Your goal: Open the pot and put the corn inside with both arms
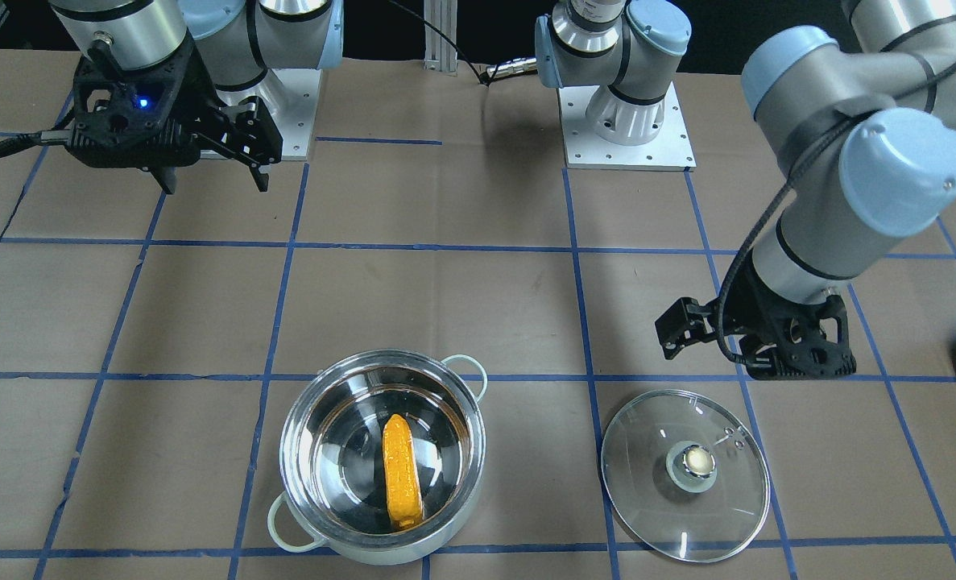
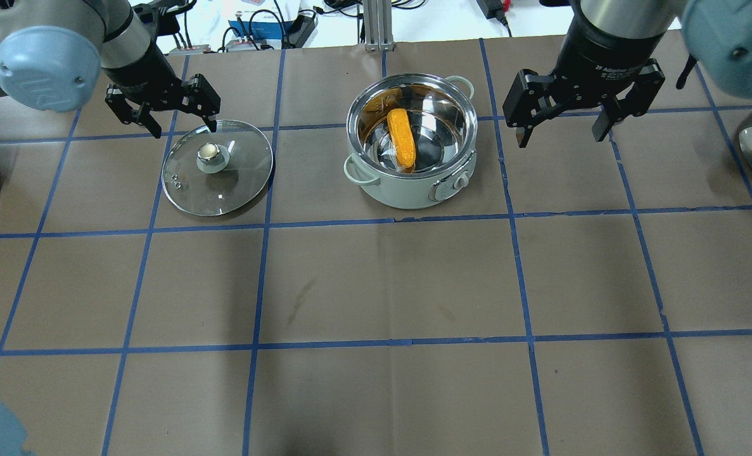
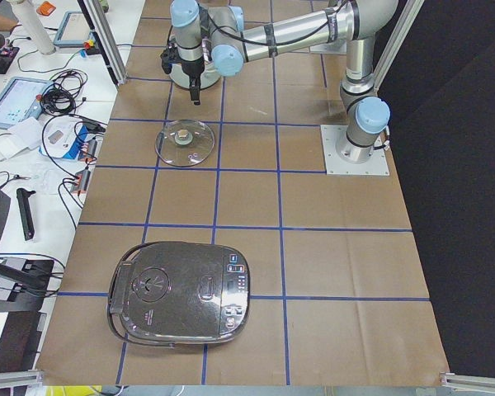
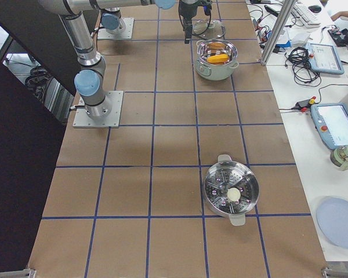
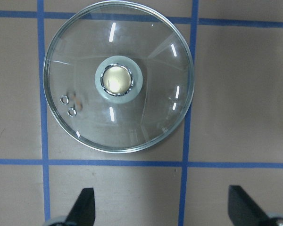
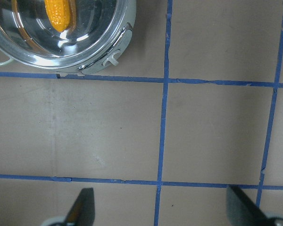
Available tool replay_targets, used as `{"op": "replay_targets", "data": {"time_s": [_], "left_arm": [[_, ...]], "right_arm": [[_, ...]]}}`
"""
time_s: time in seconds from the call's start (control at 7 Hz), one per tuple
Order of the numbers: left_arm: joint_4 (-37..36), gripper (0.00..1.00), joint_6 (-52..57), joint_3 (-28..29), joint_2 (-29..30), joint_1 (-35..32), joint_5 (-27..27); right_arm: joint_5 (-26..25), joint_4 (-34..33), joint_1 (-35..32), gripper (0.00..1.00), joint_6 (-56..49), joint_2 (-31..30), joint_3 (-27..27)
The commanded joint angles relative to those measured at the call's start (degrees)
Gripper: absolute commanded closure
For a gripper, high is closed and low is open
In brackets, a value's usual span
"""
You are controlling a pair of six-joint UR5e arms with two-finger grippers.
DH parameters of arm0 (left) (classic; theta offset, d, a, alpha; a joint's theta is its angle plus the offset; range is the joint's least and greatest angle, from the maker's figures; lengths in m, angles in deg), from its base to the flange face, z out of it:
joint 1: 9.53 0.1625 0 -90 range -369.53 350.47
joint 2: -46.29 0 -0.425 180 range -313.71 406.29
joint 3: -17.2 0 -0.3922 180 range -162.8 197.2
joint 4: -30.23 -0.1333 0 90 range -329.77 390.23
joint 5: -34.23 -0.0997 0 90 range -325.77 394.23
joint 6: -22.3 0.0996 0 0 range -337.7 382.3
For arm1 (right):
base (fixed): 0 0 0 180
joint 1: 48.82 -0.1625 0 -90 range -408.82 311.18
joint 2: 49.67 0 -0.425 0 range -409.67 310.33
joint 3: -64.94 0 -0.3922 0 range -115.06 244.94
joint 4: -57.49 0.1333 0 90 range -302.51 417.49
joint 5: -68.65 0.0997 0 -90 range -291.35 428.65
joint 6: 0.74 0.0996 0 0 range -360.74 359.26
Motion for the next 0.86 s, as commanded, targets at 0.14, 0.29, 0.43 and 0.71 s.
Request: {"op": "replay_targets", "data": {"time_s": [0.14, 0.29, 0.43, 0.71], "left_arm": [[9.4, 0.00, -0.1, -1.1, -13.3, -1.8, 0.5], [9.9, 0.00, -0.2, -2.8, -15.4, -3.6, 0.4], [9.6, 0.00, -1.5, -6.0, -17.0, -6.5, 0.3], [8.9, 0.00, -7.7, -6.4, -16.4, -8.7, 0.2]], "right_arm": [[-0.1, -0.6, -0.4, 0.03, 0.1, -0.5, 0.6], [0.0, -0.6, -0.4, 0.03, 0.1, -0.6, 0.6], [0.1, -0.6, -0.5, 0.02, 0.2, -0.6, 0.6], [0.4, -0.6, -0.4, 0.02, 0.2, -0.6, 0.6]]}}
